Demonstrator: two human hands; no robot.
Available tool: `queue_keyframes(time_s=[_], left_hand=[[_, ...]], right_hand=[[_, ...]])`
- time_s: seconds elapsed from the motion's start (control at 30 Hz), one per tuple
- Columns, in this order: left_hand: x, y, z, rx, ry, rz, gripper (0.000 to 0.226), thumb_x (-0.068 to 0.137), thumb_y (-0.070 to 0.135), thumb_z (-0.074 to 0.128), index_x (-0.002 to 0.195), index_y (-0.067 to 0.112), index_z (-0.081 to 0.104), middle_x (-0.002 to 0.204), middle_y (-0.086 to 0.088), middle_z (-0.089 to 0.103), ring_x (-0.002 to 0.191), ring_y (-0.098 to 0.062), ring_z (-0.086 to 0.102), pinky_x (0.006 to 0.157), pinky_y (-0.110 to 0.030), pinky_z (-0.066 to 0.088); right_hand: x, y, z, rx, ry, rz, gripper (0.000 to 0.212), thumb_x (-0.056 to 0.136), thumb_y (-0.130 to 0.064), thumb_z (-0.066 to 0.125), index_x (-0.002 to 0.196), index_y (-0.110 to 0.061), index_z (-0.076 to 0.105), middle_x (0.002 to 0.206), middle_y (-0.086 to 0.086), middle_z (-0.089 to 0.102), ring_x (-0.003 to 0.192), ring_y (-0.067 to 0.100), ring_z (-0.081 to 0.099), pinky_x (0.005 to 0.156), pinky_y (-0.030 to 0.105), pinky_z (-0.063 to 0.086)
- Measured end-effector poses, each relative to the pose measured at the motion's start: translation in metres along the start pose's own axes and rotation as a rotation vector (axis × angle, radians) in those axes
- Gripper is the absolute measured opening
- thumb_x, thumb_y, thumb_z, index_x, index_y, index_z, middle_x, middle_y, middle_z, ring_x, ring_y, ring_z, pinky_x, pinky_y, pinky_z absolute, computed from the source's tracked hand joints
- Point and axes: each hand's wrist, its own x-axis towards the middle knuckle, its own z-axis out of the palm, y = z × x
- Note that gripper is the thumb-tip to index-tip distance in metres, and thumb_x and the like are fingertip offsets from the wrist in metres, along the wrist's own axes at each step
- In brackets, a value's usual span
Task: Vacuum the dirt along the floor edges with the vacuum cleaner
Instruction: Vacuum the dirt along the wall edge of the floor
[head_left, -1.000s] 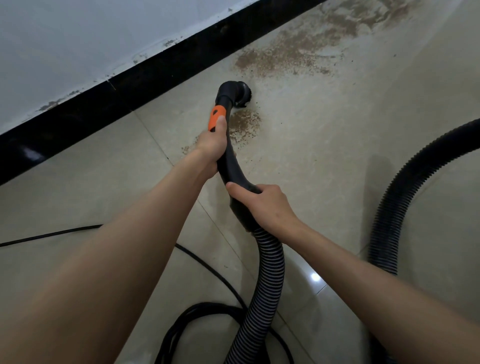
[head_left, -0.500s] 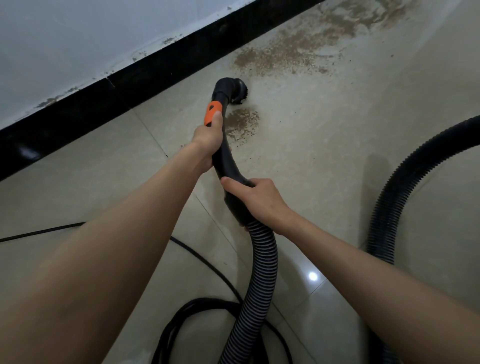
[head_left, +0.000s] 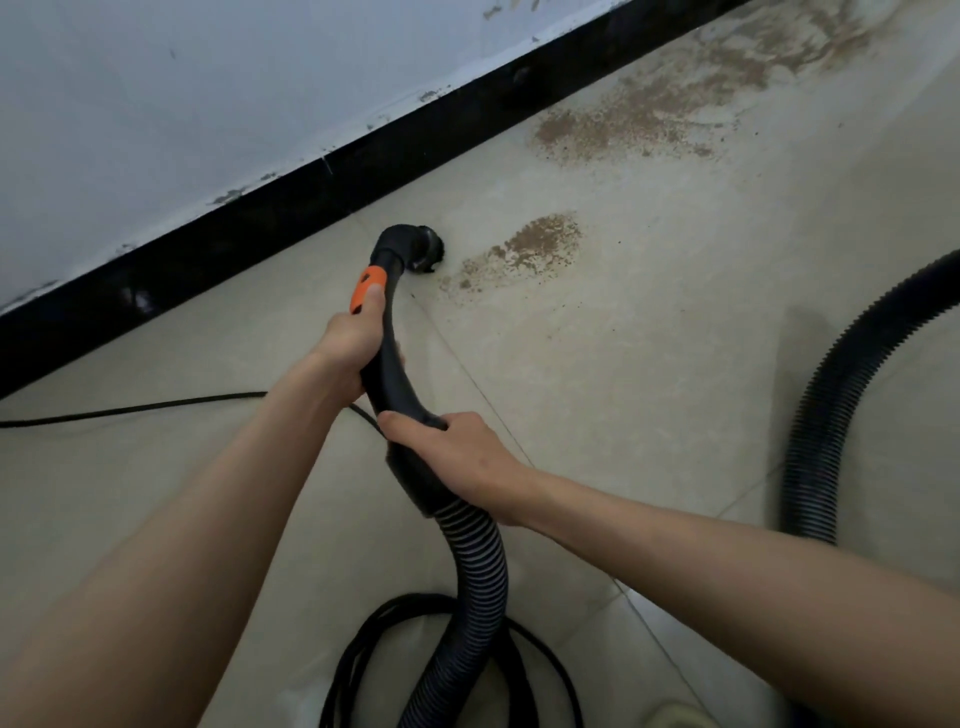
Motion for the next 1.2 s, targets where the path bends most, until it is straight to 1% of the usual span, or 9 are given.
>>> queue_keyframes(time_s=[0.17,0.27,0.43,0.57,0.77,0.87,1.03,1.13,1.2], left_hand=[[-0.019,-0.021,-0.020,-0.088,-0.004,-0.081,0.068,0.094,0.061,0.039,0.117,-0.002,0.047,0.070,-0.009,0.054,0.056,-0.021,0.054,0.053,-0.031,0.048],[-0.029,-0.030,-0.025,-0.154,-0.032,-0.110,0.067,0.093,0.062,0.040,0.117,-0.001,0.043,0.069,-0.009,0.051,0.054,-0.021,0.052,0.053,-0.031,0.047],[-0.042,-0.037,-0.021,-0.217,-0.031,-0.101,0.056,0.094,0.059,0.041,0.096,0.004,0.045,0.067,-0.009,0.050,0.054,-0.021,0.051,0.054,-0.031,0.047],[-0.052,-0.044,-0.008,-0.220,-0.012,-0.092,0.056,0.096,0.055,0.040,0.106,0.000,0.043,0.069,-0.011,0.052,0.057,-0.024,0.052,0.058,-0.033,0.048],[-0.061,-0.053,0.012,-0.221,-0.018,-0.080,0.050,0.096,0.054,0.039,0.092,0.004,0.043,0.069,-0.010,0.052,0.057,-0.024,0.053,0.063,-0.034,0.048],[-0.060,-0.053,0.020,-0.220,-0.010,-0.057,0.048,0.097,0.052,0.039,0.092,0.005,0.044,0.068,-0.010,0.052,0.056,-0.023,0.053,0.058,-0.032,0.048],[-0.050,-0.050,0.026,-0.214,0.043,-0.033,0.050,0.097,0.051,0.038,0.095,0.002,0.046,0.066,-0.009,0.054,0.056,-0.022,0.055,0.055,-0.030,0.047],[-0.044,-0.052,0.023,-0.213,0.083,-0.054,0.051,0.097,0.053,0.037,0.100,0.003,0.047,0.070,-0.008,0.056,0.061,-0.023,0.057,0.066,-0.033,0.052],[-0.040,-0.050,0.023,-0.209,0.093,-0.059,0.053,0.096,0.054,0.037,0.104,0.003,0.046,0.073,-0.008,0.057,0.065,-0.023,0.058,0.073,-0.035,0.052]], right_hand=[[-0.022,0.000,0.008,-0.143,-0.019,-0.022,0.048,0.077,-0.064,0.061,0.085,-0.017,0.065,0.088,0.003,0.068,0.084,0.023,0.068,0.076,0.034,0.055],[-0.035,-0.002,0.010,-0.191,-0.035,-0.019,0.050,0.079,-0.063,0.060,0.088,-0.015,0.066,0.091,0.005,0.070,0.085,0.024,0.068,0.078,0.035,0.056],[-0.049,0.001,0.006,-0.218,-0.032,0.013,0.055,0.079,-0.062,0.062,0.094,-0.010,0.067,0.094,0.009,0.071,0.086,0.027,0.070,0.082,0.040,0.058],[-0.061,0.013,-0.003,-0.203,-0.027,0.021,0.055,0.077,-0.062,0.063,0.090,-0.009,0.069,0.090,0.008,0.072,0.084,0.027,0.070,0.077,0.038,0.056],[-0.073,0.027,-0.015,-0.180,-0.005,0.043,0.060,0.063,-0.067,0.061,0.082,-0.010,0.068,0.079,0.007,0.071,0.071,0.027,0.069,0.078,0.045,0.059],[-0.074,0.029,-0.021,-0.169,0.023,0.040,0.060,0.053,-0.070,0.057,0.073,-0.014,0.065,0.070,0.003,0.068,0.066,0.024,0.068,0.075,0.048,0.060],[-0.060,0.026,-0.029,-0.200,0.036,0.006,0.046,0.069,-0.062,0.065,0.067,-0.016,0.060,0.066,0.000,0.064,0.059,0.019,0.063,0.067,0.039,0.058],[-0.053,0.024,-0.031,-0.214,0.005,-0.004,0.047,0.071,-0.062,0.067,0.070,-0.015,0.062,0.066,-0.001,0.064,0.057,0.016,0.062,0.062,0.034,0.056],[-0.050,0.023,-0.033,-0.184,-0.018,0.005,0.050,0.072,-0.060,0.069,0.077,-0.010,0.067,0.068,0.001,0.065,0.058,0.017,0.063,0.067,0.038,0.059]])
